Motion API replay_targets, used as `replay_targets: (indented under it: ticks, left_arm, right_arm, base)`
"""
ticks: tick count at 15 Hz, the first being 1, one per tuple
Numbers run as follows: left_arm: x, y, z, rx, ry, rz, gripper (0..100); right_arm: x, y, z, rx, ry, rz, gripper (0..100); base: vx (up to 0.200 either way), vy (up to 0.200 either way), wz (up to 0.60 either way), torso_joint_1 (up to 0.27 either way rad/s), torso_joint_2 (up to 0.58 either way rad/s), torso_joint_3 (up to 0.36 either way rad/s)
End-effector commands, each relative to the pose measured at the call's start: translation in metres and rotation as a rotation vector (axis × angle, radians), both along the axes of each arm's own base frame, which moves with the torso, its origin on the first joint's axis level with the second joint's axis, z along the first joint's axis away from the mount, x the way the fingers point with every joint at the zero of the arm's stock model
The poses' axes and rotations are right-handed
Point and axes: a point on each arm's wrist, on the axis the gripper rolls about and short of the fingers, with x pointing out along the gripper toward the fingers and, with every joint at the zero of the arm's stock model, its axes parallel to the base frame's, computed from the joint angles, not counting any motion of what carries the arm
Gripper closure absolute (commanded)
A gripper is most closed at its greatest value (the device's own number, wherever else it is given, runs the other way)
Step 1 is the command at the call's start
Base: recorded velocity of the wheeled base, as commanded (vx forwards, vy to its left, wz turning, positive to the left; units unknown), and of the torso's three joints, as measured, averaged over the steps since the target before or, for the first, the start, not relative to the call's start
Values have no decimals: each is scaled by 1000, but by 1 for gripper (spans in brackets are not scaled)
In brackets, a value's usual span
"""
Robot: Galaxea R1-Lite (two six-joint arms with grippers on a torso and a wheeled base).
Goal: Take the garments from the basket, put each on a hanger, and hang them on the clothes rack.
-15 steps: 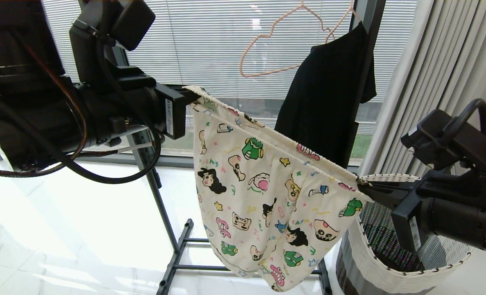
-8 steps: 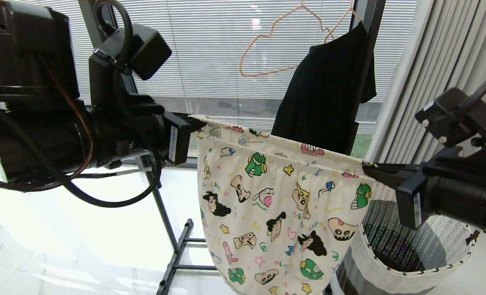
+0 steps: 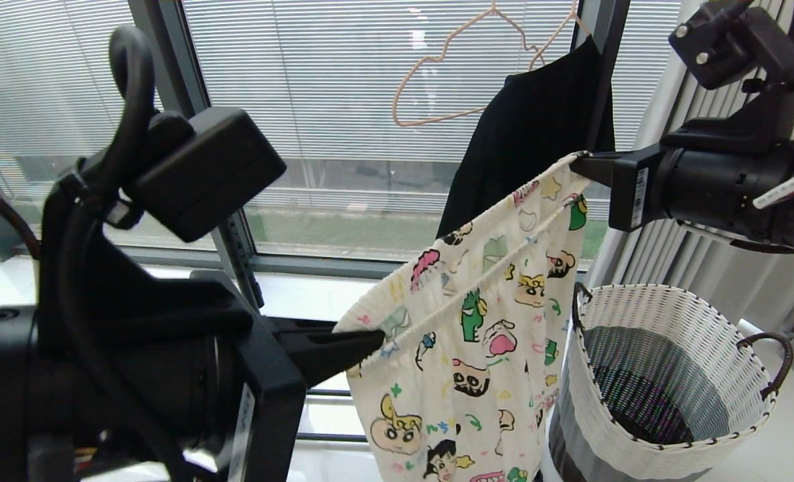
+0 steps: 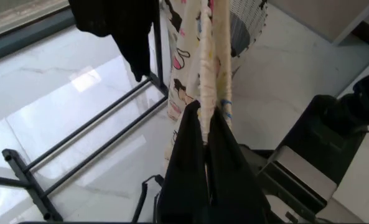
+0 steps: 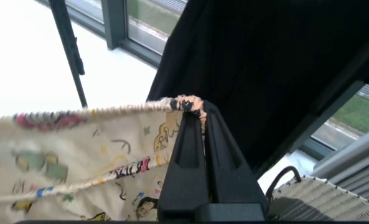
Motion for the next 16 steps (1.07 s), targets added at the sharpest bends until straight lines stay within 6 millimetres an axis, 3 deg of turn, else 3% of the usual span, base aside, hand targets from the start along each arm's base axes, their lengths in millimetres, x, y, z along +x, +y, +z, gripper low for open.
replay_targets:
  ticks: [1, 5, 8, 10, 16]
  left_arm:
    - [-13, 1, -1, 1, 1, -44, 100]
    - [-7, 4, -2, 43, -43, -37, 100]
    - [33, 20, -4, 219, -245, 39, 100]
    - [53, 11, -3, 190, -332, 68, 100]
    - [60, 4, -7, 189, -333, 68, 100]
  right_arm:
    - [10, 8, -4, -15, 10, -3, 100]
    - [2, -8, 0, -27, 18, -29, 100]
    - [-35, -39, 0, -67, 71, 26, 100]
    - [-63, -50, 0, -84, 105, 174, 100]
    - [-67, -50, -1, -130, 83, 214, 100]
  base:
    - [0, 0, 0, 0, 0, 0]
    - [0, 0, 0, 0, 0, 0]
    - [0, 0, 0, 0, 0, 0]
    - [0, 0, 0, 0, 0, 0]
    - [0, 0, 0, 0, 0, 0]
